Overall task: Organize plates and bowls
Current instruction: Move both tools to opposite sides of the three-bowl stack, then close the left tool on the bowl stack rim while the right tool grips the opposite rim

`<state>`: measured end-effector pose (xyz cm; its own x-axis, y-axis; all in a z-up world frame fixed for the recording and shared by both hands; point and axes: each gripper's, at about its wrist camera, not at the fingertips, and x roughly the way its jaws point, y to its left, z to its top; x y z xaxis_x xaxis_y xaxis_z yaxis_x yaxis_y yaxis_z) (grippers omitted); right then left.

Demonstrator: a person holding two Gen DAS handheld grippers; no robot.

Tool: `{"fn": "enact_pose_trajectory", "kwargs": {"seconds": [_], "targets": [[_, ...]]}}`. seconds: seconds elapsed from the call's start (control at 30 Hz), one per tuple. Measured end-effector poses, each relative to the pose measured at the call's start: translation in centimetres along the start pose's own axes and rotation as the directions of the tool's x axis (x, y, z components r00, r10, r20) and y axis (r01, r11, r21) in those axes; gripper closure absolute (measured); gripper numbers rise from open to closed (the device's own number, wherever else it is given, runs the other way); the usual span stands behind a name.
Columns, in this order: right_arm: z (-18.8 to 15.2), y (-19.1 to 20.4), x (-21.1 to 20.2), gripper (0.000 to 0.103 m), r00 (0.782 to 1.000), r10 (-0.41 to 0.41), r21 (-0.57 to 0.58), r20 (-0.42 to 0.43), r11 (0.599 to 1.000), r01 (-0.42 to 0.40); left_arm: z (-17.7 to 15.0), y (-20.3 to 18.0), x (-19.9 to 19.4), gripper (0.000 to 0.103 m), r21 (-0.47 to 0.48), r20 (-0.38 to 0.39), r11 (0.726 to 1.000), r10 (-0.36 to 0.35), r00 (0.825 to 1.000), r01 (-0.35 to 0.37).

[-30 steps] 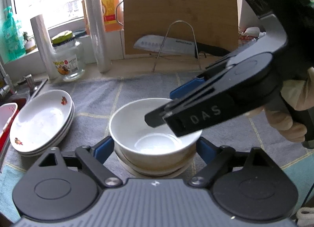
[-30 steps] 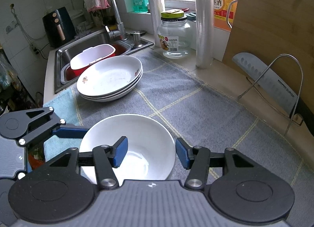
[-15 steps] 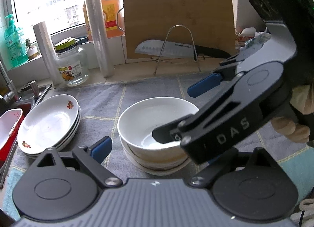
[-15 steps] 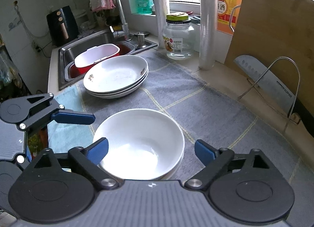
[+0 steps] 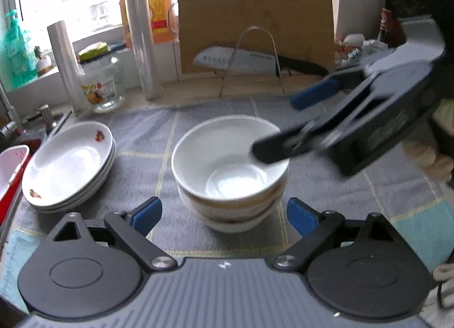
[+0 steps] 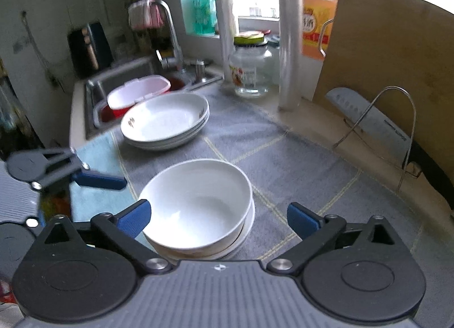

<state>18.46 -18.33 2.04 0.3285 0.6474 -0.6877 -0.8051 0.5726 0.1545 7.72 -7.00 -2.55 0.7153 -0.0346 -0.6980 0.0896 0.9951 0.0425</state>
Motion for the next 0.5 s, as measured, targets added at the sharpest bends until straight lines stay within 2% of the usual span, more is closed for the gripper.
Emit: {"fn": "enact_pose_trajectory", "kwargs": {"seconds": [0.13,0.27,0.4,0.5], "targets": [[-1.8,-0.2,-1.1,0.0,1.0,-0.019,0.014,-0.017,1.0,0.019,-1.0,1.0,0.8,0.008,0.06,-0.039,0.995,-0.083,0.996,0.086],[-3.9,0.6,-0.5,0.0,0.994,-0.078,0.063,-0.082,0.995,0.083,-2.0,3.0,2.8,0.008,0.155,-0.097,0.968,-0.182,0.979,0.195],[-5.4,1.9,2.1,0.0,0.969,-0.18,0.14,-0.168,0.969,0.205,-2.4,5.3,5.0,0.008,0.261,-0.147,0.912,-0.286,0.947,0.316],[-6.2,3.7,3.9,0.0,0.949,-0.247,0.176,-0.195,0.943,0.282,-2.4,6.8,5.9,0.008,0.354,-0.17,0.851,-0.35,0.921,0.389]]}}
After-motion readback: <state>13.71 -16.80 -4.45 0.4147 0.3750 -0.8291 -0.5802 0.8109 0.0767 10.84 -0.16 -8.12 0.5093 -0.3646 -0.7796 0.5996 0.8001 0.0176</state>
